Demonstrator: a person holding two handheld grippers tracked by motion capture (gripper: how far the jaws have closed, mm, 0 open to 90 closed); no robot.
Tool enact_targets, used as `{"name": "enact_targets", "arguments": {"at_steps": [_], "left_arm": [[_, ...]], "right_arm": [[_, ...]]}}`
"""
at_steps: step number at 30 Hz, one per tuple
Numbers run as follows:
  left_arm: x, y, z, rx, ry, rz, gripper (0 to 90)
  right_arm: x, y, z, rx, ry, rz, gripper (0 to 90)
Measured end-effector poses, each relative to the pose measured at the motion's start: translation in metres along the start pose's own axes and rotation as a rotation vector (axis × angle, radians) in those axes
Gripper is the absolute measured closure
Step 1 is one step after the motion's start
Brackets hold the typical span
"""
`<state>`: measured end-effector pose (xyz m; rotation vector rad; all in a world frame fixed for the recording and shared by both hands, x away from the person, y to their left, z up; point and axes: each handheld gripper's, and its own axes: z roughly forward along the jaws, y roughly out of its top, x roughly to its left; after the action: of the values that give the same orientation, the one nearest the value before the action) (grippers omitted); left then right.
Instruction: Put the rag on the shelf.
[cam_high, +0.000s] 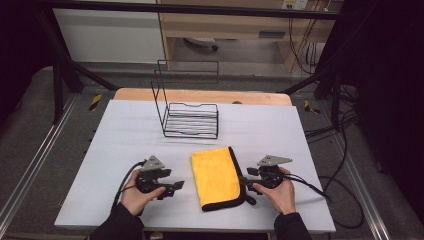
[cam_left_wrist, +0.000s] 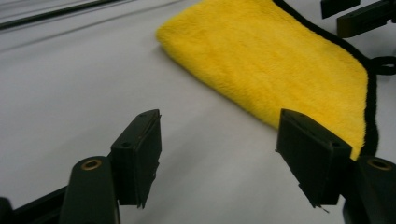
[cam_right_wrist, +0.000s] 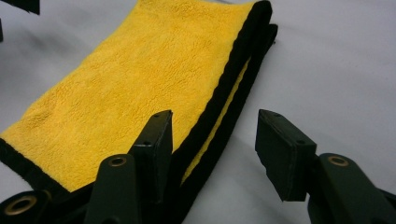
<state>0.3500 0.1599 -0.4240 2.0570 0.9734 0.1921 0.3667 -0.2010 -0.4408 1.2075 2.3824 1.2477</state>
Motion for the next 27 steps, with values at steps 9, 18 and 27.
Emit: {"name": "enact_targets", "arguments": {"at_steps": [9, 18, 27], "left_arm": [[-0.030, 0.004, 0.036, 0.067, -0.077, -0.050, 41.5], [-0.036, -0.003, 0.044, 0.098, -0.101, -0.075, 55.3], [-0.046, -0.006, 0.047, 0.079, -0.053, -0.074, 62.9]], "right_arm": [[0.002, -0.005, 0.006, 0.046, 0.003, 0.027, 52.9], [0.003, -0.007, 0.011, 0.063, 0.022, 0.030, 62.5], [0.007, -0.008, 0.012, 0.070, 0.028, 0.065, 73.5]]}}
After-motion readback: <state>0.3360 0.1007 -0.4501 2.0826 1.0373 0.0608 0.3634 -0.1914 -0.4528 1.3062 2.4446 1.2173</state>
